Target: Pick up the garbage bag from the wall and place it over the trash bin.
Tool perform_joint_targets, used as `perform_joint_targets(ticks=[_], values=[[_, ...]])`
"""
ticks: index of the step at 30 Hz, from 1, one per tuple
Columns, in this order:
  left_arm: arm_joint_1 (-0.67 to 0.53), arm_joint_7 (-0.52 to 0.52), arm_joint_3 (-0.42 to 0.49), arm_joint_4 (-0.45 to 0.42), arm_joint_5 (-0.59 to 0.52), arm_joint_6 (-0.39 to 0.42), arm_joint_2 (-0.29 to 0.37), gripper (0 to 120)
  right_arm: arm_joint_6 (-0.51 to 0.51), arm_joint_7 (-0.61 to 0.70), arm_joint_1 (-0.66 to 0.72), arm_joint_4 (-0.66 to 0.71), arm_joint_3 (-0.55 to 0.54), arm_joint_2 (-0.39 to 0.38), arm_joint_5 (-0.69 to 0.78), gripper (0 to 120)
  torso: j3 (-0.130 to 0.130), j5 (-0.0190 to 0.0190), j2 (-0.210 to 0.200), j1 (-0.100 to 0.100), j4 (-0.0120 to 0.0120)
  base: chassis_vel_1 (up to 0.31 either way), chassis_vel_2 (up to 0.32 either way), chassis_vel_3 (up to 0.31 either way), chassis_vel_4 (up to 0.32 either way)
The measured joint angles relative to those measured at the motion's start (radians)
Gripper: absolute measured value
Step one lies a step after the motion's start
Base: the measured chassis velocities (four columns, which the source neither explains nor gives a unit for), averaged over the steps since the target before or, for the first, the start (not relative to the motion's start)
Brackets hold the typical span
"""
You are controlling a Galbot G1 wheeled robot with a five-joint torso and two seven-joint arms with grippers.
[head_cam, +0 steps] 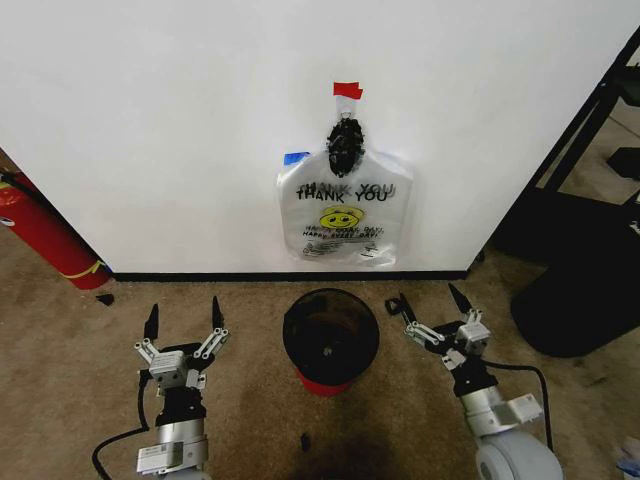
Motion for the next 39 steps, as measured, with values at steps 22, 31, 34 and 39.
perform_joint_targets(ticks=[22, 31, 34, 39], values=[[0.017, 0.003, -0.005, -0.016, 0.011, 0.01, -0.001, 100, -0.047, -0.02, 0.283, -0.18, -0.124, -0.031, 0.06, 100, 0.0, 0.0, 0.0, 0.0, -0.0001, 0.0, 0.0, 0.0, 0.0], [0.031, 0.003, -0.008, -0.021, 0.022, 0.01, -0.005, 100, -0.06, -0.011, 0.433, -0.264, -0.196, -0.041, 0.086, 100, 0.0, -0.0001, 0.0, 0.0, 0.0, 0.0, 0.0, 0.0, 0.0], [0.034, 0.003, -0.008, -0.022, 0.025, 0.01, -0.007, 100, -0.063, -0.006, 0.49, -0.304, -0.231, -0.041, 0.093, 100, 0.0, -0.0001, 0.0, 0.0, 0.0, 0.0, 0.0, 0.0, 0.0], [0.037, 0.003, -0.008, -0.022, 0.029, 0.01, -0.011, 100, -0.067, -0.001, 0.561, -0.351, -0.273, -0.033, 0.102, 100, 0.0, -0.0001, 0.0, 0.0, 0.0, 0.0, 0.0, 0.0, 0.0]])
